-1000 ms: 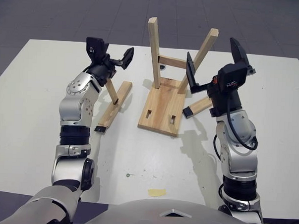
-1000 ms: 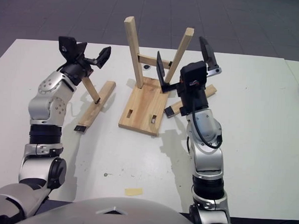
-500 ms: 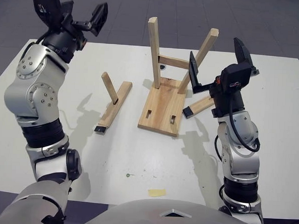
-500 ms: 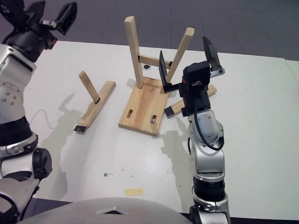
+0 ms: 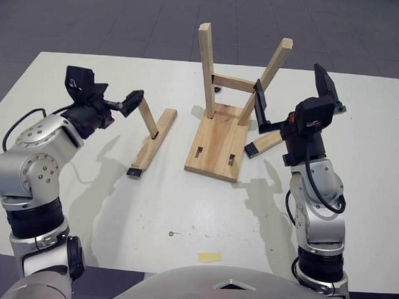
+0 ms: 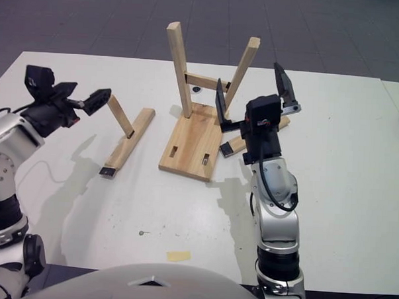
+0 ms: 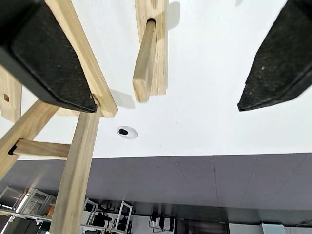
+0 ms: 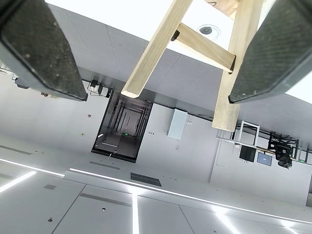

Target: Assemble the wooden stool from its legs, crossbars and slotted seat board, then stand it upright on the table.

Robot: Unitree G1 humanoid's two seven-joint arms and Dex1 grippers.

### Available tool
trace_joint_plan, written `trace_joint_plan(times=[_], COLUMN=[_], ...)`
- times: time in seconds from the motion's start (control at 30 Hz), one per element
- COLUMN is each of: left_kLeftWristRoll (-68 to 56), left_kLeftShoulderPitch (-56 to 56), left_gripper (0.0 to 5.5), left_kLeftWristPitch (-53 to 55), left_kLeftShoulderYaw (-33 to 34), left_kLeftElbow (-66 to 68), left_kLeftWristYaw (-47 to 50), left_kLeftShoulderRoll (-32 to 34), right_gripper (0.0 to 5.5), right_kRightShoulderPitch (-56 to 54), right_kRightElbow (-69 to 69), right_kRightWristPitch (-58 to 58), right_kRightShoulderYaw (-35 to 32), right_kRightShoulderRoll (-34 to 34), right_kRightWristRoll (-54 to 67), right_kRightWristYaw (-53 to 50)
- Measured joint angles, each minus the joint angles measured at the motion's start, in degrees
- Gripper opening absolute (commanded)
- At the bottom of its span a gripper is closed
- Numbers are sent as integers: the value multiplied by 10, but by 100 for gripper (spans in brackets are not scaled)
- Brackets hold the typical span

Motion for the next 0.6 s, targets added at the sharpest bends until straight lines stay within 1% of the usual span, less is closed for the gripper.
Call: trace_joint_plan(times=[0.33, 0.4, 0.53, 0.6], left_kLeftWristRoll=[35, 48, 85, 100], left_kLeftShoulderPitch=[48, 65, 77, 86], left_gripper=[538, 538, 538, 509], left_kLeftWristPitch=[-3, -5, -17, -21], left_kLeftShoulderYaw=[-66, -90, -135, -159], left_kLeftElbow=[8, 13, 38, 50], left_kLeftWristYaw=[-22, -30, -39, -44], left_kLeftShoulderRoll=[14, 26, 31, 31], right_gripper=[540, 540, 540, 540], right_kRightShoulderPitch=[-8, -6, -6, -7], right_kRightElbow=[7, 7, 8, 9], right_kRightWristPitch=[-1, -1, -2, -2], right_kRightShoulderYaw=[0, 2, 7, 7], right_kRightShoulderRoll=[1, 5, 11, 11], right_kRightWristRoll=[-1, -2, -5, -6], right_kRightWristYaw=[0, -4, -10, -10])
